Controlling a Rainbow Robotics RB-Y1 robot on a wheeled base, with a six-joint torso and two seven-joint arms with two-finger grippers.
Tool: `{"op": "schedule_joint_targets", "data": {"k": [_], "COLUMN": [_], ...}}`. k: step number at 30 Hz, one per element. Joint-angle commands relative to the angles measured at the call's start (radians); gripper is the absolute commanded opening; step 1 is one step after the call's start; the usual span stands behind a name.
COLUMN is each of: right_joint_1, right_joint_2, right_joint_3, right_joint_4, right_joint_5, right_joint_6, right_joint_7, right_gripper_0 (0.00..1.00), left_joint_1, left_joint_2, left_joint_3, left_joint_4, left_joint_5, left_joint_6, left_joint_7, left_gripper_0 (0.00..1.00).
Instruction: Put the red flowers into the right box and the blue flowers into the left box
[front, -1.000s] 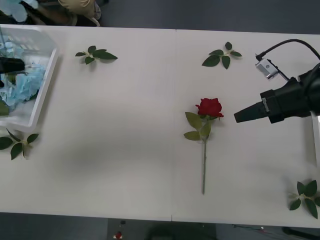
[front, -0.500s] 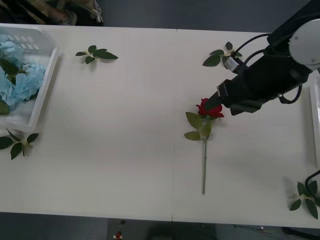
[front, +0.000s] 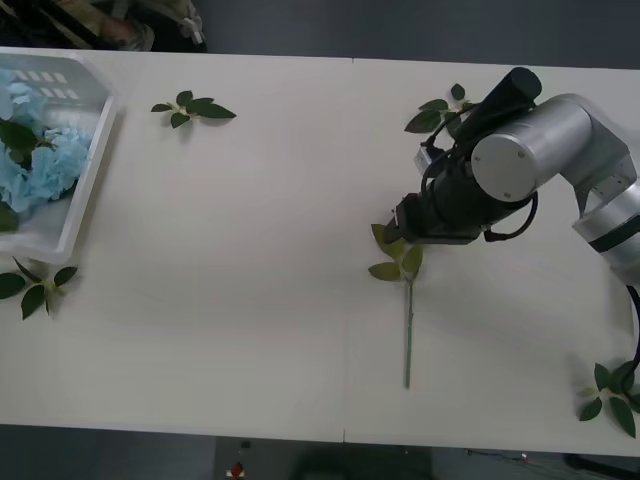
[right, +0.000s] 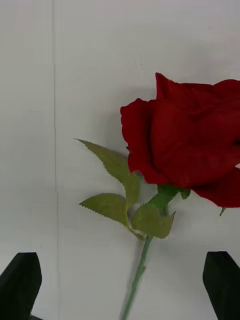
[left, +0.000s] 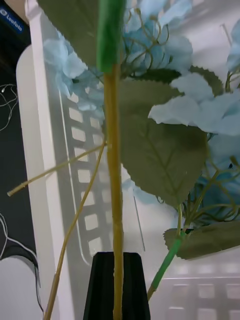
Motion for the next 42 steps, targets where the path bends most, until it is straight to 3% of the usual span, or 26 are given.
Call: {"op": "schedule_joint_targets", "data": {"k": [1,12,13,15,16,17,19,21,27,33,37,42], "right_joint_1": [-0.014,-0.016,-0.016,-0.016,-0.016,-0.016,-0.016,-0.016,-0.016,-0.016,-0.016,-0.026], "right_joint_2": [0.008,-0.012,-0.012,-0.012,-0.012,-0.012,-0.011,-0.006,0.021,0.035,0.034,0.028], "right_joint_3": [0.003,0.158,0.168,0.19,0.197,0.208,0.211,0.211,0.211,0.213,0.213,0.213], "right_joint_4": [0.041,0.148,0.153,0.164,0.167,0.17,0.174,0.179,0.217,0.253,0.257,0.257], "right_joint_5": [0.009,0.025,0.025,0.028,0.028,0.028,0.034,0.043,0.072,0.091,0.098,0.086], "right_joint_6": [-0.041,-0.245,-0.261,-0.288,-0.299,-0.311,-0.319,-0.319,-0.333,-0.365,-0.368,-0.362], "right_joint_7": [-0.011,0.02,0.023,0.026,0.026,0.028,0.031,0.034,0.045,0.065,0.08,0.095], "right_gripper_0": [0.95,0.95,0.93,0.89,0.87,0.81,0.59,0.45,0.29,0.2,0.0,0.0], "left_joint_1": [-0.028,-0.025,-0.025,-0.025,-0.025,-0.025,-0.025,-0.025,-0.025,-0.025,-0.024,-0.025], "left_joint_2": [0.029,0.029,0.029,0.023,0.02,0.016,0.008,0.005,0.005,0.005,0.008,0.023], "left_joint_3": [0.0,-0.042,-0.043,-0.043,-0.043,-0.043,-0.043,-0.043,-0.042,-0.028,0.0,0.064], "left_joint_4": [0.028,0.079,0.082,0.093,0.093,0.093,0.093,0.093,0.093,0.079,0.033,-0.036], "left_joint_5": [-0.055,-0.087,-0.087,-0.084,-0.087,-0.089,-0.089,-0.087,-0.083,-0.06,-0.043,-0.023], "left_joint_6": [-0.039,-0.064,-0.07,-0.087,-0.091,-0.103,-0.106,-0.106,-0.111,-0.111,-0.105,-0.008], "left_joint_7": [0.024,0.036,0.038,0.039,0.039,0.039,0.039,0.041,0.041,0.039,0.032,0.021], "left_gripper_0": [0.0,0.02,0.1,0.37,0.45,0.59,0.67,0.69,0.75,0.99,1.0,1.0]}}
